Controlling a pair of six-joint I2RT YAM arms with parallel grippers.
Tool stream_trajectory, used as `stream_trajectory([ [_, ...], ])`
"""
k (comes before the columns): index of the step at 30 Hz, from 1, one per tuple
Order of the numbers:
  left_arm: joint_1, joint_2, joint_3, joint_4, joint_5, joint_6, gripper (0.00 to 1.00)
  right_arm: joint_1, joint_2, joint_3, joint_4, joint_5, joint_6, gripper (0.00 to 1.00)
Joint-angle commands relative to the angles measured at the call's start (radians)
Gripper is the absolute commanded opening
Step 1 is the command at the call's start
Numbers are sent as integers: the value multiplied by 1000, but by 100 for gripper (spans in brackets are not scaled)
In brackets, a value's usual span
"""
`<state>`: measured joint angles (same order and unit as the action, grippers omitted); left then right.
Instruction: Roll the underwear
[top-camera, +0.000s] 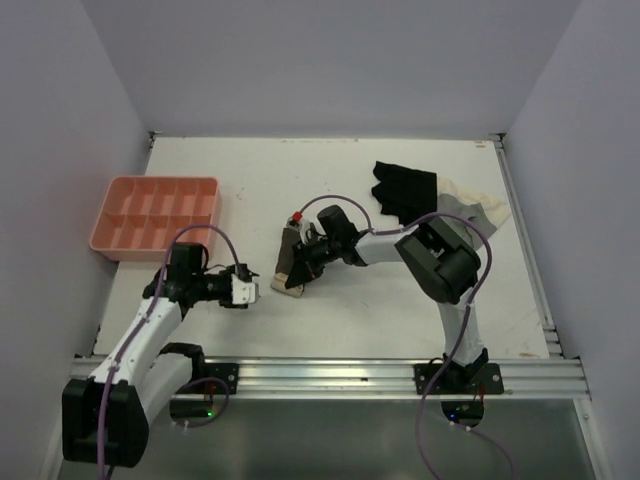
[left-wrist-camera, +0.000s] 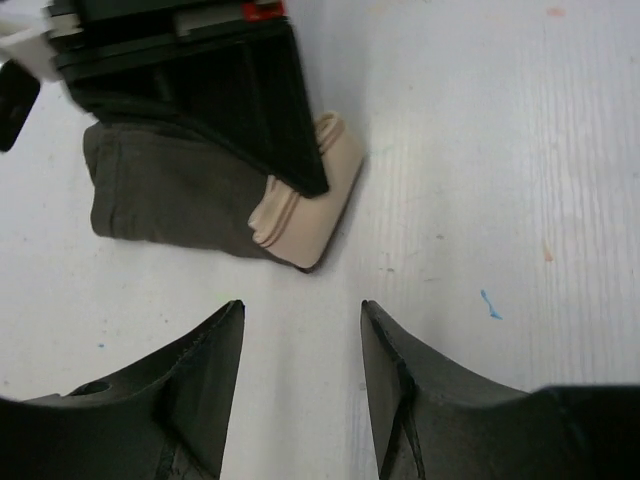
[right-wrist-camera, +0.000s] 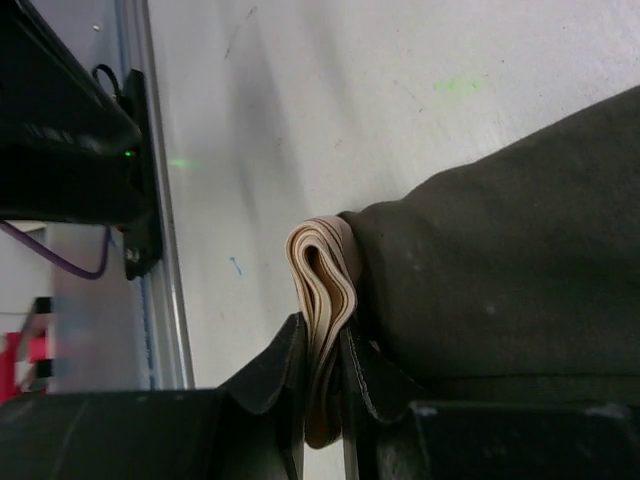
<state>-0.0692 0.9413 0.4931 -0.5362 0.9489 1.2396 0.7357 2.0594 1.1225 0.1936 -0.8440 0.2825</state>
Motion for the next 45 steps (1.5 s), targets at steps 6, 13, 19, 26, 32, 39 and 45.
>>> stream_trajectory([
  [6, -168, -141, -246, 362, -122, 276, 57, -56, 208, 28, 170, -115, 286, 0],
  [13, -211, -52, -301, 573, -180, 285, 58, -58, 278, 59, 167, -124, 353, 0],
  [19, -245, 23, -307, 651, -193, 336, 59, -59, 321, 82, 150, -133, 398, 0],
  [26, -290, 180, -294, 705, -262, 420, 59, -65, 375, 83, 217, -167, 491, 0],
  [32, -313, 258, -295, 783, -324, 379, 58, -65, 398, 83, 234, -182, 511, 0],
  [39, -356, 304, -265, 743, -386, 368, 45, -64, 406, 88, 237, -191, 524, 0],
  [45, -399, 338, -176, 538, -449, 363, 0, -76, 361, 73, 254, -158, 543, 12],
])
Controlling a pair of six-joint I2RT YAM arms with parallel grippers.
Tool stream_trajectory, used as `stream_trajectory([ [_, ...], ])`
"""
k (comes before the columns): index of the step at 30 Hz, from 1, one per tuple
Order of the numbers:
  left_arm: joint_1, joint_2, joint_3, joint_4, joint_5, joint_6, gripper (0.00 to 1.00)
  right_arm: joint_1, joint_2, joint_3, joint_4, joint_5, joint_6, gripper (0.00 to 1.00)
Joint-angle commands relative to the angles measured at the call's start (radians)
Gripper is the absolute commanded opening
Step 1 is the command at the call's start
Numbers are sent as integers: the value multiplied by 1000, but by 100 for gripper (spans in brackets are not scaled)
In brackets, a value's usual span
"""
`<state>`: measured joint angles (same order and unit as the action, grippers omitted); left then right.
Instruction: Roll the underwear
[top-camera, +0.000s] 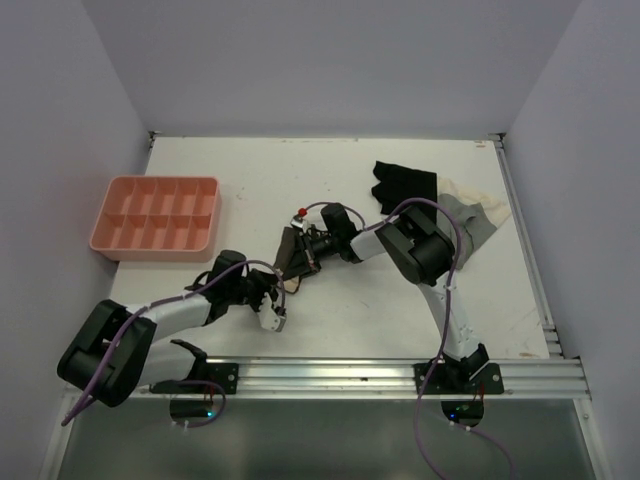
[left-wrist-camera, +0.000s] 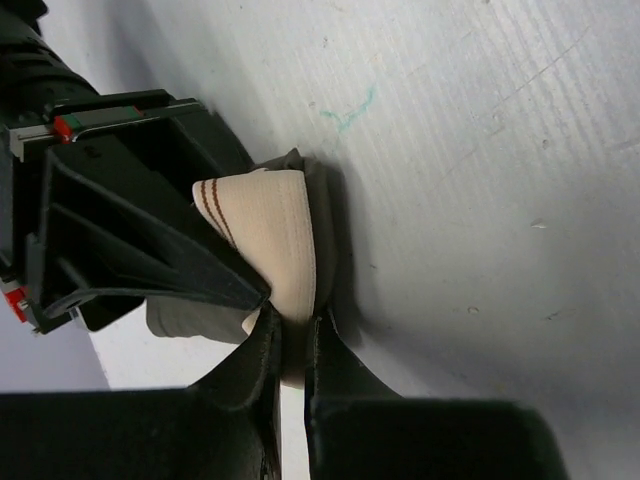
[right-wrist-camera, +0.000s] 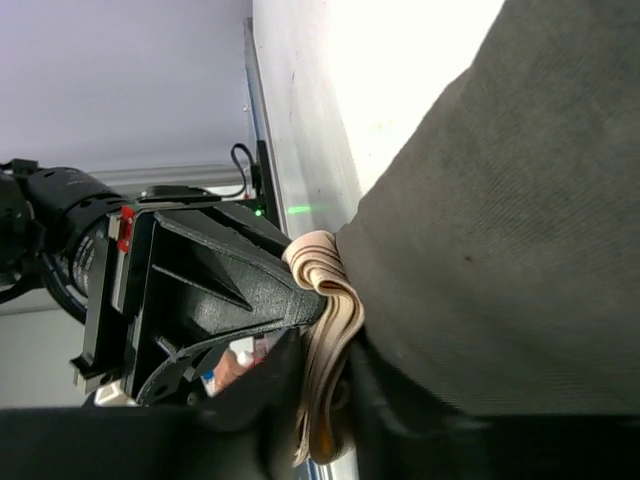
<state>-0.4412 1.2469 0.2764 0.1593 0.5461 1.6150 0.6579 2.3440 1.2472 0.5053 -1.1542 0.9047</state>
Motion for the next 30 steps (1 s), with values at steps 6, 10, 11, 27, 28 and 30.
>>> stream_trajectory([
  [6, -27, 55, 133, -466, -38, -15, 0, -61, -160, -126, -183, 353, -202, 55],
  [10, -27, 111, 228, -625, -14, -46, 0, -78, -366, -141, -333, 522, -340, 54],
  [11, -25, 149, 275, -683, -9, -58, 0, -78, -402, -146, -356, 560, -364, 54],
  [27, 22, 761, 897, -1322, 184, -162, 0, -21, -1038, -422, -545, 772, -739, 32],
  [28, 25, 793, 926, -1363, 186, -185, 0, 14, -1057, -431, -559, 786, -759, 32],
  [30, 29, 877, 1009, -1406, 198, -208, 0, 63, -1087, -437, -599, 843, -814, 32],
])
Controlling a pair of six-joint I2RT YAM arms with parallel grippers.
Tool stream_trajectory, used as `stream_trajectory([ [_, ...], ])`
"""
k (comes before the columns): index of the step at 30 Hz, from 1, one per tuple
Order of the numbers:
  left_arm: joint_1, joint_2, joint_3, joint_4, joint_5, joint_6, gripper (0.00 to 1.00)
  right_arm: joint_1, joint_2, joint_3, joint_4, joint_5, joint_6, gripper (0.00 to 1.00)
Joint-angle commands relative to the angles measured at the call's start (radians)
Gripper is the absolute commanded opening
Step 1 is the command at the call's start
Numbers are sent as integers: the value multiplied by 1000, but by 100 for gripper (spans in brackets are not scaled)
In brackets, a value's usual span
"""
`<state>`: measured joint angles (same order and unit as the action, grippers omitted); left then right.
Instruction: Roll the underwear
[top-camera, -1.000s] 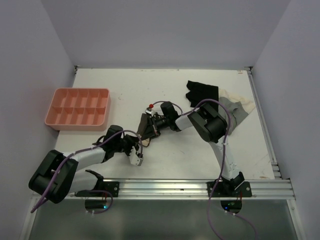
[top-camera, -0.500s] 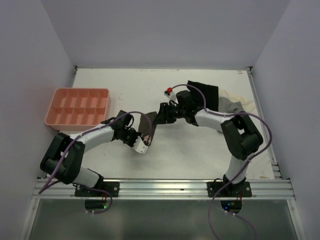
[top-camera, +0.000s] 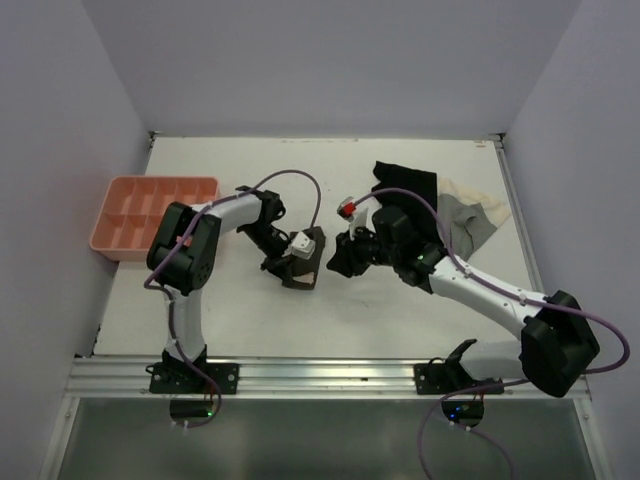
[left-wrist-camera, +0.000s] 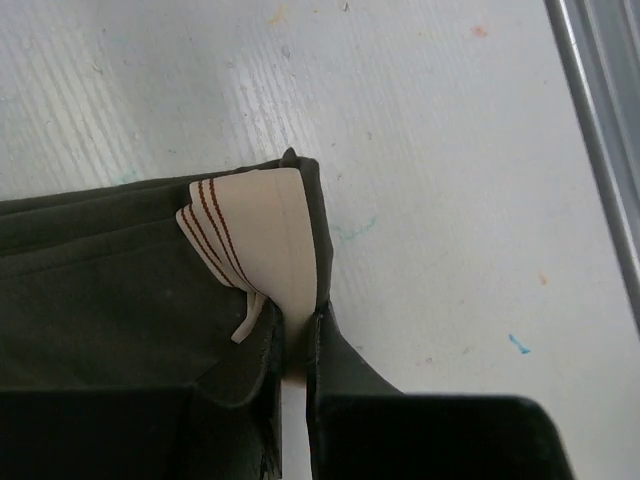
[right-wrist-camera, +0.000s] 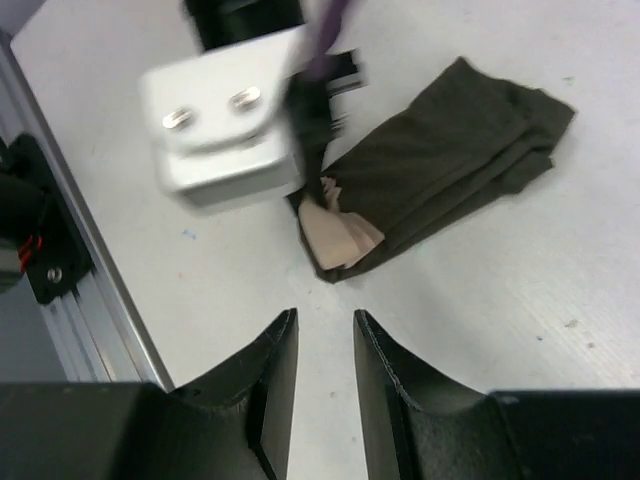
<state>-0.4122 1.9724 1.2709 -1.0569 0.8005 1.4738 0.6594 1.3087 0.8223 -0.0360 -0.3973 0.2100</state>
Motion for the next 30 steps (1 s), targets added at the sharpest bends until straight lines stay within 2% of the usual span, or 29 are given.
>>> stream_trajectory([
  [1, 1, 176, 57, -225, -52, -90, 0, 124, -58, -14, -71, 110, -139, 33],
  [7, 9, 302, 122, -244, -41, -199, 0, 330, -52, -46, -59, 281, -264, 41],
  [10, 9, 335, 130, -259, -50, -204, 0, 391, -8, -45, -30, 336, -317, 48],
  [15, 10, 358, 131, -256, -66, -205, 0, 430, 136, 7, 31, 333, -415, 54],
  [20, 10, 359, 131, -242, -55, -213, 0, 470, 297, 75, 90, 311, -462, 54],
  [30, 12, 365, 130, -224, -55, -221, 1, 485, 376, 101, 162, 316, -480, 53],
])
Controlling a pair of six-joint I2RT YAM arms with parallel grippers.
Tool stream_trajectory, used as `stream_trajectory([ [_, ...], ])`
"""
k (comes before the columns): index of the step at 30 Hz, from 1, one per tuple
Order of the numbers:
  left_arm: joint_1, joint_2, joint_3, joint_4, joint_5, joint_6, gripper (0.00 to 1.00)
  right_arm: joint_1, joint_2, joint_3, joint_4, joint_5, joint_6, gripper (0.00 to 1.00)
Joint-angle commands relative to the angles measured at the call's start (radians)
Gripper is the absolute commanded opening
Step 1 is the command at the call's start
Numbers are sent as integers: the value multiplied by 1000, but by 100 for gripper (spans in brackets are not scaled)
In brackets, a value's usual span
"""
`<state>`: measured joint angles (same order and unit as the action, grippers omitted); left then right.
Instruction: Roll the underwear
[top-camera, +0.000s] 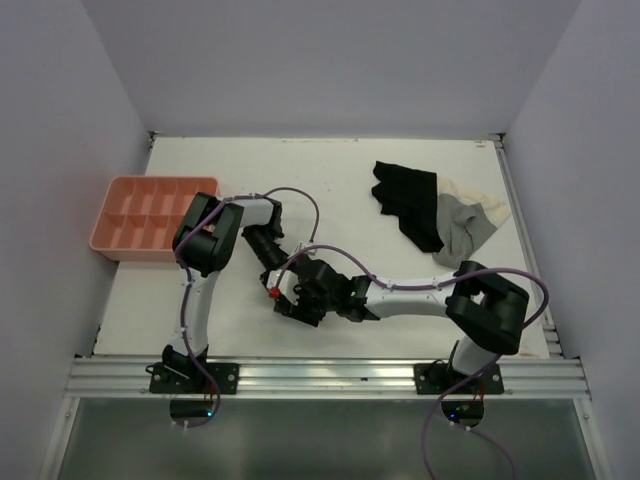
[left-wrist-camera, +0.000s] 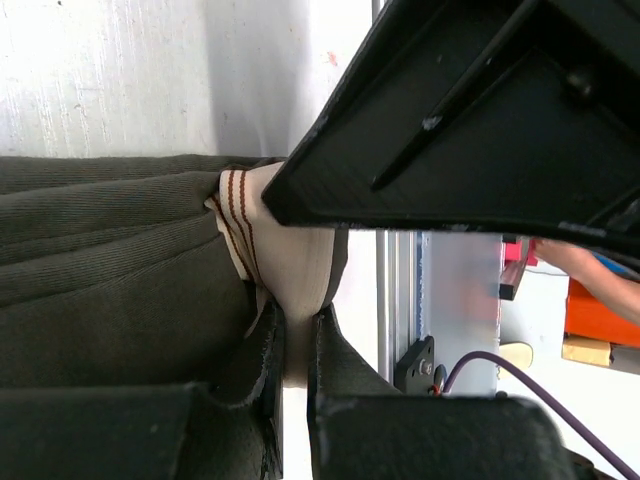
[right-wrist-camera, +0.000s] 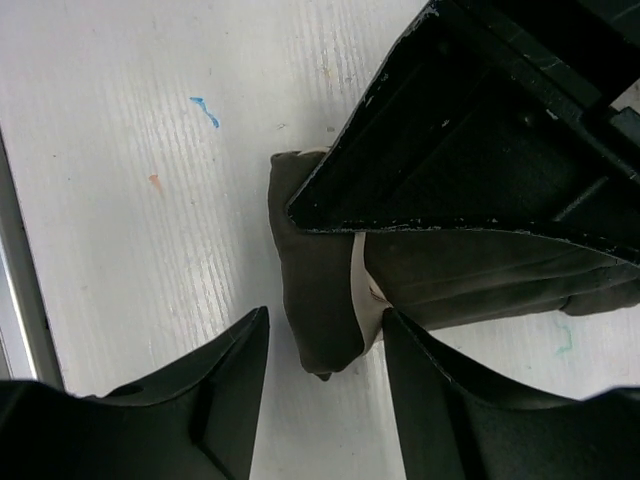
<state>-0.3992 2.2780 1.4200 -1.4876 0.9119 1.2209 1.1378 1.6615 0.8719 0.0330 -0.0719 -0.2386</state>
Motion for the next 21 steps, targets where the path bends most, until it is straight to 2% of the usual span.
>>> stream_trajectory([
  [1, -1, 60, -23, 213, -166, 29, 1, 7, 27, 56, 88, -11, -33, 53],
  [7, -1, 64, -23, 216, -163, 29, 2, 8, 4, 44, 100, 0, -39, 56],
  [9, -1, 64, -21, 216, -163, 28, 2, 7, 20, 58, 93, -17, -42, 52],
  [10, 0, 61, -21, 216, -160, 29, 2, 8, 36, 65, 84, -38, -44, 49],
  [14, 22, 32, -21, 242, -119, 20, 8, 8, 138, 70, 90, -81, -19, 22],
  [15, 28, 19, -27, 266, -110, 12, 16, 8, 153, 67, 90, -86, -16, 17],
  [16, 45, -6, -32, 280, -96, 5, 19, 8, 168, 65, 93, -101, -10, 13],
  [17, 52, -15, -30, 286, -90, -1, 19, 8, 194, 64, 93, -108, 1, 4],
  [18, 59, -21, -21, 285, -84, -4, 20, 8, 201, 58, 93, -117, 5, 0],
  [21, 92, -37, 6, 262, -48, -4, 26, 4, 210, 33, 108, -137, 18, 0],
])
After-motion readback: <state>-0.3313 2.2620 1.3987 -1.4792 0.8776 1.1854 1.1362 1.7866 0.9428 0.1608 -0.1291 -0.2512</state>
